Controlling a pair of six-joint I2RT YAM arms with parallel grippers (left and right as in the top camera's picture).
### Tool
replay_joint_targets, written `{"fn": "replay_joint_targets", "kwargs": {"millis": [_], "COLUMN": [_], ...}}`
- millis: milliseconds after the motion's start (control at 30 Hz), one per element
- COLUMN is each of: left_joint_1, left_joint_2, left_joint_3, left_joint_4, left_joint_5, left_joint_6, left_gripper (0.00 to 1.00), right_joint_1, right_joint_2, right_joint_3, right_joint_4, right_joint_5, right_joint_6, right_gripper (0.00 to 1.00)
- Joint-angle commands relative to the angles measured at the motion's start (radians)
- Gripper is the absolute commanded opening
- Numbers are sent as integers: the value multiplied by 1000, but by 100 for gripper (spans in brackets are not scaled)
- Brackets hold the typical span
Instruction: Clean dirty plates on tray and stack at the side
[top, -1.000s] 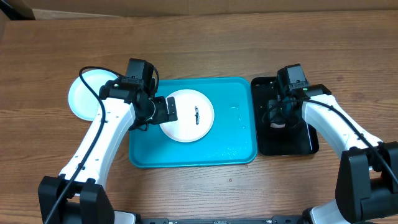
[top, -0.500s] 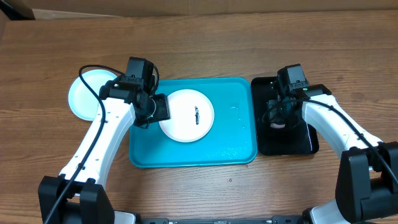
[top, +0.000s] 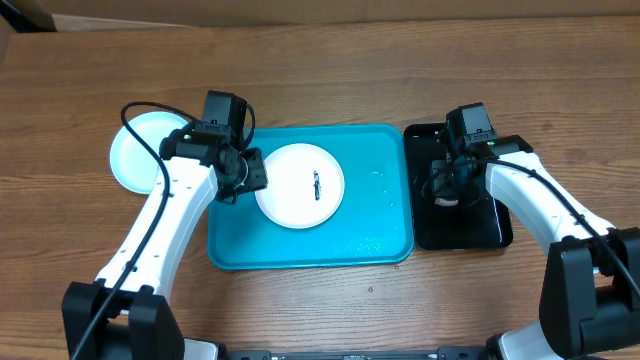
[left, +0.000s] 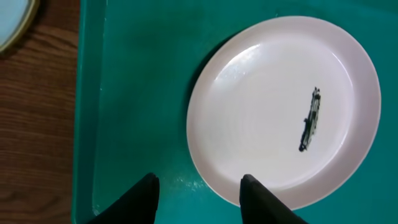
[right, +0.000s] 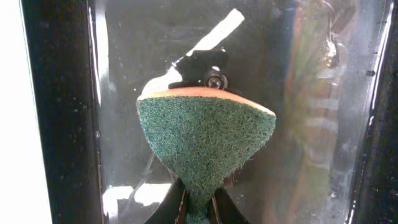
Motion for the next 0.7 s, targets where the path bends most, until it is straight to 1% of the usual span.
{"fn": "replay_joint_targets", "kwargs": {"millis": [0,100,133,233,367,400,467,633,667], "left_joint_1": [-5,-5,-5,-1,-1,-1,-1,-1,-1], "left_joint_2": [61,126,143,192,227,235,249,278,283], "left_joint_3": [-4,-4,-4,-4,-4,-4,-4,-4,-4], "left_joint_4": [14,27,35,89,134,142,156,170,170], "left_joint_5": [-45,-22,-23,-25,-25,-25,-26,-43,-42], "left_joint_6": [55,95,105,148,154,154,154,154,154], "left_gripper": [44,44,41,38,35,33,31,31,30], "right_joint_1": [-3,-3,-3,-3,-3,-3,-3,-3,-3], "right_joint_2": [-22,-22,-22,-22,-22,-22,-22,-22,-22], "right_joint_3": [26,26,26,26,26,26,26,26,26], "right_joint_4": [5,5,5,6,5,4,1,1,2], "right_joint_5": [-6,-6,-6,-6,-6,-6,-6,-5,-6], "right_joint_6": [3,3,3,3,3,3,3,3,3], "right_gripper": [9,9,9,9,9,9,9,9,9]}}
